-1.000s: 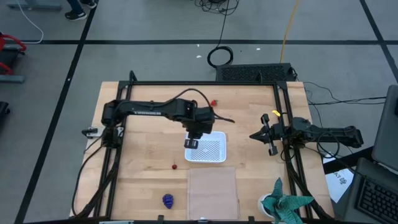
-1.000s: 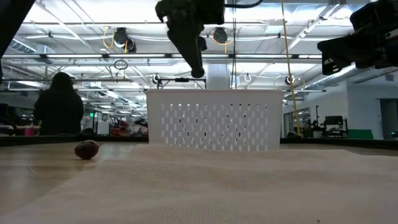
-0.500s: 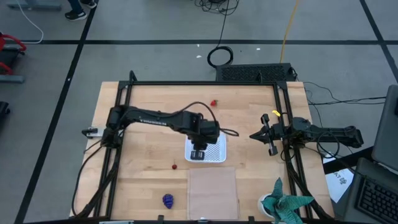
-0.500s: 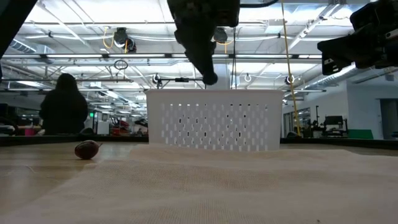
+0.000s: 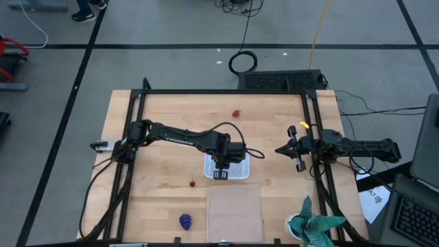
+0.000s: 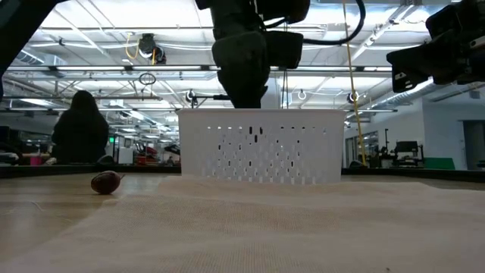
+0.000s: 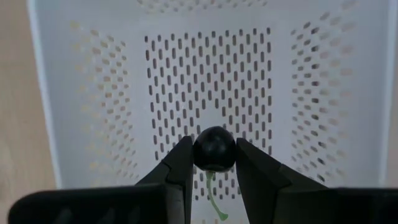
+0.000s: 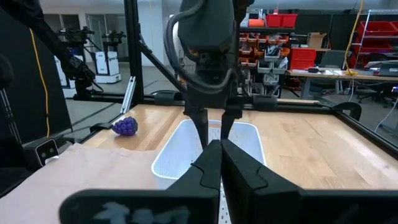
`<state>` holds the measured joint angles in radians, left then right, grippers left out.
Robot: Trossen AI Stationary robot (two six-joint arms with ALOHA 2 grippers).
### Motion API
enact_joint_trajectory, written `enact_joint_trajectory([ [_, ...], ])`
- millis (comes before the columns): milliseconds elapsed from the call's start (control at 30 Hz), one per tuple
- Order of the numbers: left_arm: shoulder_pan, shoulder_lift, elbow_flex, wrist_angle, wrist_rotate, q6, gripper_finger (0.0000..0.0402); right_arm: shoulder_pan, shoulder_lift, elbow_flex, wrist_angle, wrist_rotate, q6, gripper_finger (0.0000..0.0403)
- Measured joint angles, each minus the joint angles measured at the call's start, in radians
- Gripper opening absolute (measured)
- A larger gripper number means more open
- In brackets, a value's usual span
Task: Pick and placing Produce into tupperware
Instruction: Put the black cherry into the white bin
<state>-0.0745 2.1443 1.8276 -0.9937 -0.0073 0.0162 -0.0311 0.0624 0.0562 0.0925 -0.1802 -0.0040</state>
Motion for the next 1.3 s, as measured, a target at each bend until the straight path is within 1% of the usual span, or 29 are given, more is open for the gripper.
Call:
enact_joint_trajectory([
  [200, 0.004, 0.000, -0.006, 0.005, -0.024, -0.010, 0.0088, 0.000, 0.000, 0.000, 0.000, 0.000, -0.001, 0.0000],
  [533, 0.024, -0.001, -0.107, 0.079, -0.067, 0.008, 0.0088, 0.000, 0.001, 0.000, 0.000, 0.000, -0.003, 0.0000],
  [800, 0.028, -0.001, -0.151, 0.093, -0.074, 0.050, 0.0088, 0.000, 0.001, 0.000, 0.000, 0.000, -0.003, 0.0000],
  [1200, 0.026, -0.001, -0.152, 0.110, -0.072, 0.057, 0.0088, 0.000, 0.001, 0.000, 0.000, 0.000, -0.003, 0.0000],
  [1300, 0.026, -0.001, -0.152, 0.110, -0.059, 0.056, 0.0088, 0.000, 0.001, 0.000, -0.001, 0.000, -0.003, 0.0000],
])
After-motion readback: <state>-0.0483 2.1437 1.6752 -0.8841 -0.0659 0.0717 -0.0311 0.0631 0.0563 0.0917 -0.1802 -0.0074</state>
